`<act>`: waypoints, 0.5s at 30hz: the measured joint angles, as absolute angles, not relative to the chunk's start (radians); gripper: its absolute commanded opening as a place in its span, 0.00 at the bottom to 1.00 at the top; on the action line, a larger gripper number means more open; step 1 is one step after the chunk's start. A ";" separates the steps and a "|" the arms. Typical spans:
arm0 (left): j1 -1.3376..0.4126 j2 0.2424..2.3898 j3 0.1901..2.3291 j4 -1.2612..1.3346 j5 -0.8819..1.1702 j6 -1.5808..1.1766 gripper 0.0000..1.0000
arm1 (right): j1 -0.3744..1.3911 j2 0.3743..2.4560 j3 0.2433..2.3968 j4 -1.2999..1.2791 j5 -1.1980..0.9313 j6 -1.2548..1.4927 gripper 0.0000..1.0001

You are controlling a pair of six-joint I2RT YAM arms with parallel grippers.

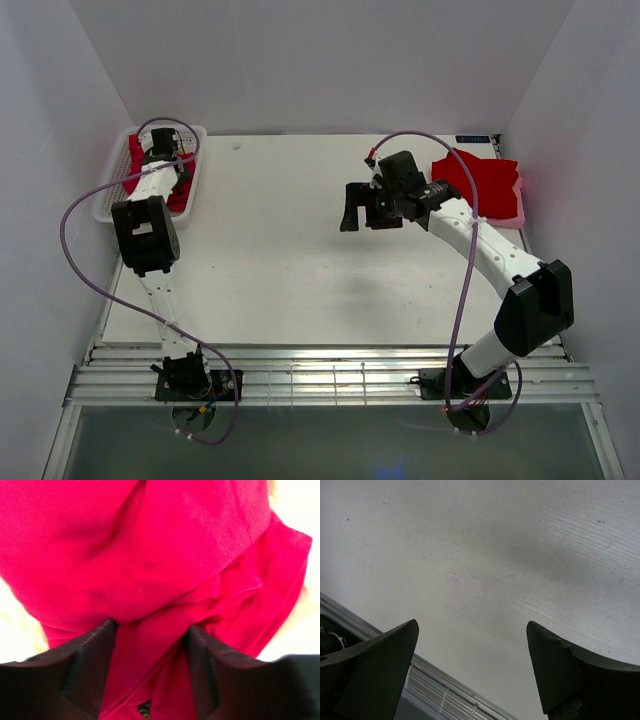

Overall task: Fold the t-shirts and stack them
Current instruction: Grab crumpled tshirt from bin with the left arm

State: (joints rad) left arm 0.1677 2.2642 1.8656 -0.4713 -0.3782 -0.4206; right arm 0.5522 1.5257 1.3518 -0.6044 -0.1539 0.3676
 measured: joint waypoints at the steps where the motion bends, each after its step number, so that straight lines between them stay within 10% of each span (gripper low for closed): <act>1: 0.168 2.267 1.866 -0.471 -0.376 -0.421 0.53 | 0.552 1.536 1.357 -0.606 -0.156 0.367 0.94; 4: 0.167 2.267 1.866 -0.469 -0.371 -0.424 0.27 | 0.552 1.572 1.385 -0.612 -0.162 0.367 0.94; 10: 0.167 2.265 1.865 -0.467 -0.358 -0.411 0.40 | 0.552 1.619 1.441 -0.622 -0.198 0.366 0.94; 13: 0.166 2.259 1.865 -0.467 -0.349 -0.414 0.03 | 0.552 1.634 1.450 -0.622 -0.219 0.366 0.93; 15: 0.166 2.248 1.863 -0.470 -0.344 -0.408 0.00 | 0.553 1.637 1.450 -0.623 -0.226 0.366 0.93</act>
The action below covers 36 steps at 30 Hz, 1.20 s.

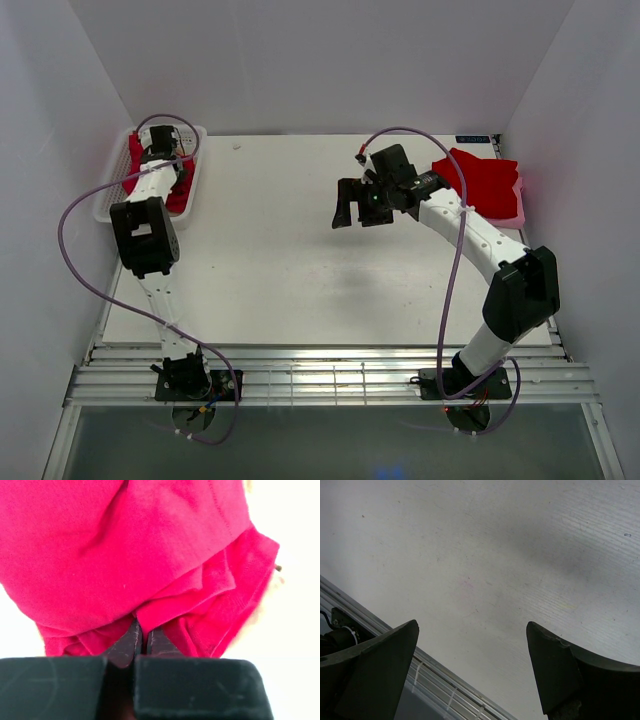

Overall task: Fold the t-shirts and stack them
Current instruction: Grab crumpled tshirt from bin with the left arm, then move the tshirt to the center of the board

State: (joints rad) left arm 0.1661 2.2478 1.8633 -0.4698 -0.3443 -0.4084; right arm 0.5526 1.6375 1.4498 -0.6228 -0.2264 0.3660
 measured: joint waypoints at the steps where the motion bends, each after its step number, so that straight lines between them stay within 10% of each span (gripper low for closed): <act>1: 0.166 2.239 1.860 -0.470 -0.343 -0.409 0.00 | 0.553 1.638 1.450 -0.623 -0.230 0.366 0.93; 13: 0.110 1.823 1.774 -0.456 -0.297 -0.463 0.00 | 0.556 1.638 1.449 -0.619 -0.242 0.368 0.93; 36: -0.172 1.613 1.662 -0.253 0.592 -0.736 0.00 | 0.557 1.442 1.297 -0.638 -0.132 0.393 0.94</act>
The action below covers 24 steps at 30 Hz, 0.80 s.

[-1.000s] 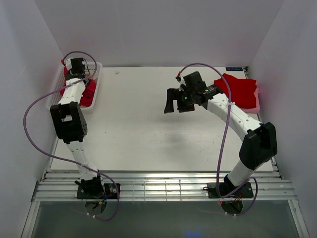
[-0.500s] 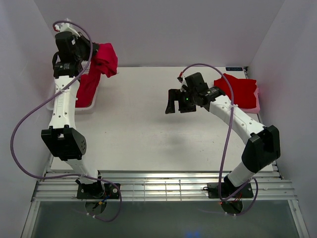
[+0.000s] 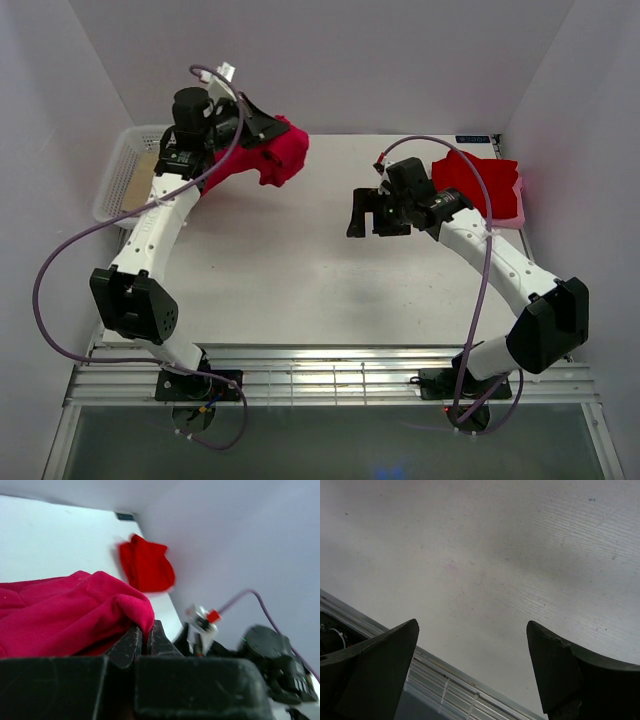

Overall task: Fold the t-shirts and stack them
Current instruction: Move the tshirt to the center of the board

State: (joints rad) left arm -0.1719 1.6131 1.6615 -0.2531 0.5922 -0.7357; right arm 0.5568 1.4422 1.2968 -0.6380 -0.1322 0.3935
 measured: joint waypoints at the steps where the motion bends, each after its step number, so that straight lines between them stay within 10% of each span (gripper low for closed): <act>1: -0.211 1.608 1.663 -0.249 0.596 -0.741 0.00 | 0.557 1.436 1.297 -0.641 -0.122 0.393 0.94; 24: -0.567 1.668 1.346 -0.194 0.390 -0.788 0.00 | 0.557 1.298 1.190 -0.728 0.021 0.435 0.97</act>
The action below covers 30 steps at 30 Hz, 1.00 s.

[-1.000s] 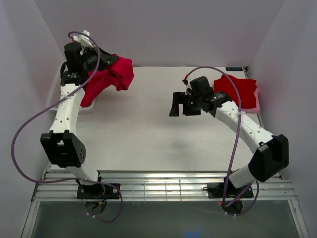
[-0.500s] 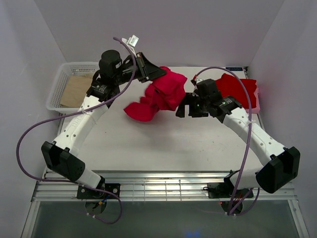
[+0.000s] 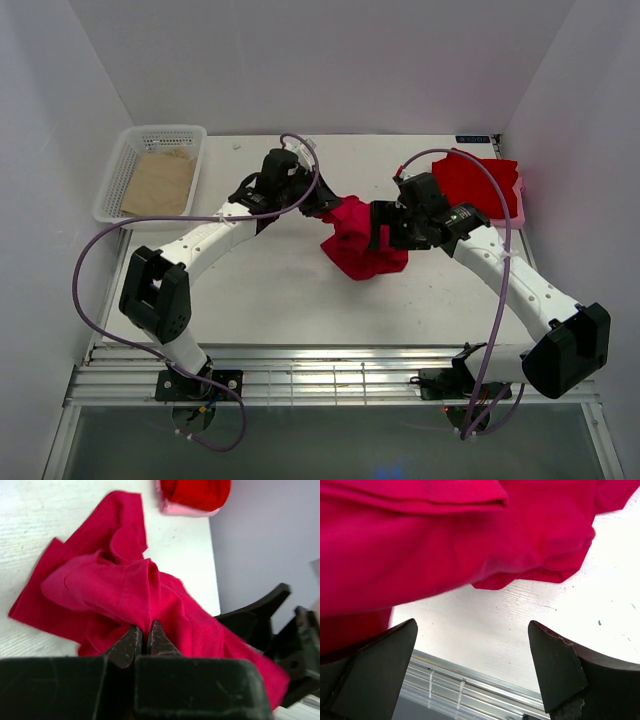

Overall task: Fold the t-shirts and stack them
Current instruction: Move the tshirt to the center of the board

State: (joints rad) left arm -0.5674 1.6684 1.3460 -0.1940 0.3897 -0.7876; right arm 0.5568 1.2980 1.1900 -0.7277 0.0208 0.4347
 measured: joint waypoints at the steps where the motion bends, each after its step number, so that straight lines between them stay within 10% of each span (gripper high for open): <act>1: -0.570 1.668 1.330 -0.200 0.379 -0.783 0.00 | 0.557 1.296 1.188 -0.730 0.024 0.436 0.97; 16: -0.739 1.913 1.449 -0.163 0.419 -0.753 0.00 | 0.559 1.267 1.219 -0.743 0.054 0.439 0.95; 19: -0.797 1.953 1.455 -0.147 0.432 -0.760 0.28 | 0.560 1.257 1.248 -0.796 0.052 0.436 0.95; 22: -0.830 1.966 1.450 -0.145 0.457 -0.759 0.95 | 0.562 1.251 1.273 -0.821 0.059 0.445 0.94; 30: -0.839 1.839 1.346 -0.195 0.287 -0.689 0.98 | 0.568 1.249 1.240 -0.788 0.034 0.459 0.76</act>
